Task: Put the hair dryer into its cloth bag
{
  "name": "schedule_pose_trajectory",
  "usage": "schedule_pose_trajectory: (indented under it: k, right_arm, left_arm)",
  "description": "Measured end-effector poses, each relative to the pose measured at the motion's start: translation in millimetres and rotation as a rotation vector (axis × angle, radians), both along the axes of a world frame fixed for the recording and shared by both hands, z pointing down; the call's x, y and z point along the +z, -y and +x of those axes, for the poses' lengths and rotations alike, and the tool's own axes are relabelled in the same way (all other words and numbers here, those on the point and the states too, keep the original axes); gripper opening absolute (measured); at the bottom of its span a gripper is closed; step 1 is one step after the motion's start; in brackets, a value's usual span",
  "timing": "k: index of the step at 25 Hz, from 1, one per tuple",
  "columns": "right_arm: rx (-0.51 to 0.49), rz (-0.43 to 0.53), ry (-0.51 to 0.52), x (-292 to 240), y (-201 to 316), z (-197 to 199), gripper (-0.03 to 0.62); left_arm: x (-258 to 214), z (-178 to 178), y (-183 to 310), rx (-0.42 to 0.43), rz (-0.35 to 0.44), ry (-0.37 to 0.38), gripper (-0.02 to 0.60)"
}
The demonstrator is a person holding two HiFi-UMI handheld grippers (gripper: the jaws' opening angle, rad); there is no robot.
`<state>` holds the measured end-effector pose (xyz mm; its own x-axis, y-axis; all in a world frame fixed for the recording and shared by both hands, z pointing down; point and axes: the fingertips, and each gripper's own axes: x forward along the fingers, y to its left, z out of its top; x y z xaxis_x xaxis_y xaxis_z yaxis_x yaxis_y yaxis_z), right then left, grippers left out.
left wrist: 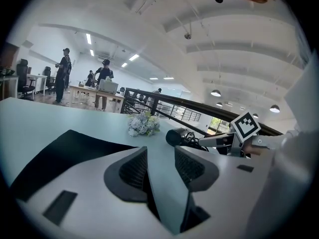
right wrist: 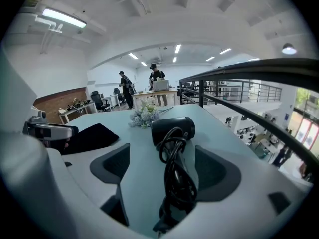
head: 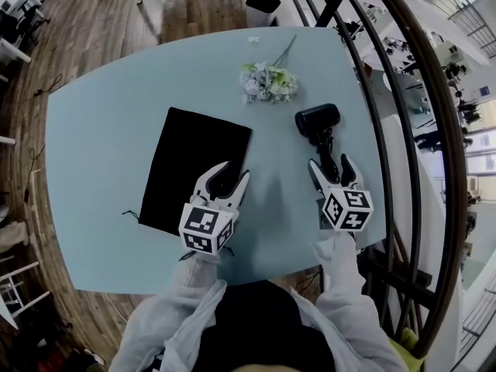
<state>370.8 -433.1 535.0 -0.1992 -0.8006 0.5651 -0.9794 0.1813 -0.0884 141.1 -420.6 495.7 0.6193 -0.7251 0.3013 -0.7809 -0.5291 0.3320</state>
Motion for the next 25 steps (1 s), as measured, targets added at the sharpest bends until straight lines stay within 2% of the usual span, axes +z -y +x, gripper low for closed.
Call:
schedule_pose_trajectory:
  k: [6, 14, 17, 20, 21, 23, 24, 25]
  right_arm:
    - [-0.019, -0.083, -0.062, 22, 31, 6, 0.423]
    - [-0.062, -0.215, -0.189, 64, 43, 8, 0.397]
    - [-0.078, -0.244, -0.182, 68, 43, 7, 0.390]
    - [-0.094, -0.260, -0.129, 71, 43, 7, 0.379]
    - [-0.102, -0.260, -0.122, 71, 43, 7, 0.360]
    - [-0.122, -0.241, -0.160, 66, 42, 6, 0.247]
    - [-0.126, -0.229, -0.188, 64, 41, 6, 0.213]
    - [-0.124, -0.221, -0.206, 62, 41, 6, 0.210]
  left_arm:
    - [6, 7, 17, -0.002, -0.002, -0.005, 0.187]
    - [14, 10, 27, 0.000, -0.010, 0.005, 0.187]
    - [16, 9, 27, -0.004, -0.018, 0.006, 0.187]
    - [19, 7, 27, -0.007, -0.023, 0.011, 0.187]
    - [20, 7, 26, -0.008, -0.026, 0.012, 0.187]
    - [20, 7, 24, -0.008, -0.028, 0.012, 0.187]
    - [19, 6, 23, -0.008, -0.028, 0.013, 0.187]
    - [19, 6, 21, -0.008, -0.028, 0.014, 0.187]
